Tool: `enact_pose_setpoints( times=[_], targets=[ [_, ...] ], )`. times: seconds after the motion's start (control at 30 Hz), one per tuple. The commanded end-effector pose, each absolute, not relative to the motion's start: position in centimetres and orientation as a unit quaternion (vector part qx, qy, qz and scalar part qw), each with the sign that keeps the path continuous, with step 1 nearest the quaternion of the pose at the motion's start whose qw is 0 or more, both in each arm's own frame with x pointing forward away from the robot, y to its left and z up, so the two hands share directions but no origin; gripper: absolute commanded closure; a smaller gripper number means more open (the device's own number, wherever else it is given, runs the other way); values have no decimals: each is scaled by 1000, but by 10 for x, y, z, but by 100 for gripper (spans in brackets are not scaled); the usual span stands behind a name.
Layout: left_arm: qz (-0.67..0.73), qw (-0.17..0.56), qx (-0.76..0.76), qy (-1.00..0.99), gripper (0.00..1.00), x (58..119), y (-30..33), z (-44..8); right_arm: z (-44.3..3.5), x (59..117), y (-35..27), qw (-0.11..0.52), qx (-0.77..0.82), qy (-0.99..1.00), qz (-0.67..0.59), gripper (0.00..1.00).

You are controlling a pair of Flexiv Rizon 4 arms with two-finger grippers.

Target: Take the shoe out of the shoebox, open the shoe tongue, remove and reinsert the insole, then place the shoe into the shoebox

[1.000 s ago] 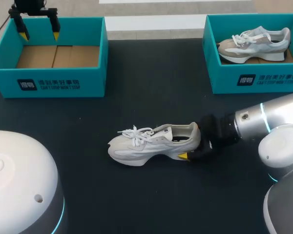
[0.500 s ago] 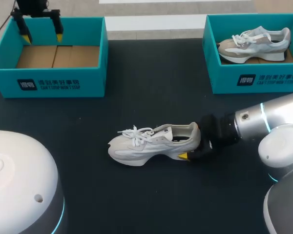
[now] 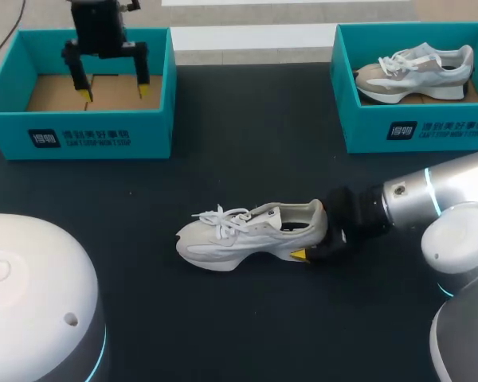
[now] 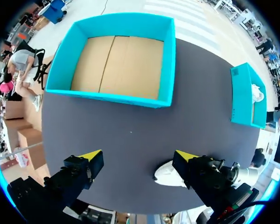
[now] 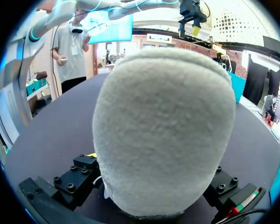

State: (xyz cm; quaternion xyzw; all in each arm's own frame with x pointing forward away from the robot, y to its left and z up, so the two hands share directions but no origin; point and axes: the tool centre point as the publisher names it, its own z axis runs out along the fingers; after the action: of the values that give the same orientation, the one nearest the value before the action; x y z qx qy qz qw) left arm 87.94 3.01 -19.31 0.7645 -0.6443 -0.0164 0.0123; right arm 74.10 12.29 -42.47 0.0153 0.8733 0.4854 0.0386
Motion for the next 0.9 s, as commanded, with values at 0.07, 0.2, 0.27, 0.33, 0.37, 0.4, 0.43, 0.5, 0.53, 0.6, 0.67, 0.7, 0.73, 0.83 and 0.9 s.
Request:
enact_pose_setpoints(
  times=[0.07, 0.2, 0.27, 0.33, 0.37, 0.4, 0.43, 0.5, 0.53, 0.6, 0.67, 0.7, 0.73, 0.83, 0.9],
  targets=[
    [15, -10, 765, -643, 0, 839, 14, -192, -426, 742, 124, 39, 16, 874, 484, 100],
    [15, -13, 769, -639, 0, 832, 6, -193, -426, 742, 124, 39, 16, 874, 484, 100],
    [15, -13, 769, -639, 0, 832, 6, -193, -426, 742, 124, 39, 16, 874, 484, 100],
    [15, -13, 769, -639, 0, 832, 6, -193, -426, 742, 124, 39, 16, 874, 484, 100],
    [15, -13, 769, -639, 0, 832, 6, -193, -426, 742, 124, 39, 16, 874, 484, 100],
    [15, -13, 769, -639, 0, 832, 6, -193, -426, 742, 124, 39, 16, 874, 484, 100],
    [15, -13, 769, -639, 0, 832, 6, -193, -426, 742, 124, 39, 16, 874, 484, 100],
    [15, -13, 769, -639, 0, 832, 6, -193, -426, 742, 124, 39, 16, 874, 484, 100],
    [15, -13, 769, -639, 0, 832, 6, -193, -426, 742, 124, 39, 16, 874, 484, 100],
    [15, -13, 769, -639, 0, 832, 6, -193, -426, 742, 124, 39, 16, 874, 484, 100],
    [15, -13, 769, -639, 0, 832, 6, -193, -426, 742, 124, 39, 16, 874, 484, 100],
    [15, -13, 769, -639, 0, 832, 6, -193, -426, 742, 124, 39, 16, 874, 484, 100],
    [15, -13, 769, -639, 0, 832, 6, -193, -426, 742, 124, 39, 16, 874, 484, 100],
    [9, -15, 758, -652, 0, 815, -4, -196, -426, 742, 124, 39, 16, 874, 484, 100],
    [3, -2, 752, -659, 0, 802, -11, -197, -426, 742, 124, 39, 16, 874, 484, 100]
  ],
)
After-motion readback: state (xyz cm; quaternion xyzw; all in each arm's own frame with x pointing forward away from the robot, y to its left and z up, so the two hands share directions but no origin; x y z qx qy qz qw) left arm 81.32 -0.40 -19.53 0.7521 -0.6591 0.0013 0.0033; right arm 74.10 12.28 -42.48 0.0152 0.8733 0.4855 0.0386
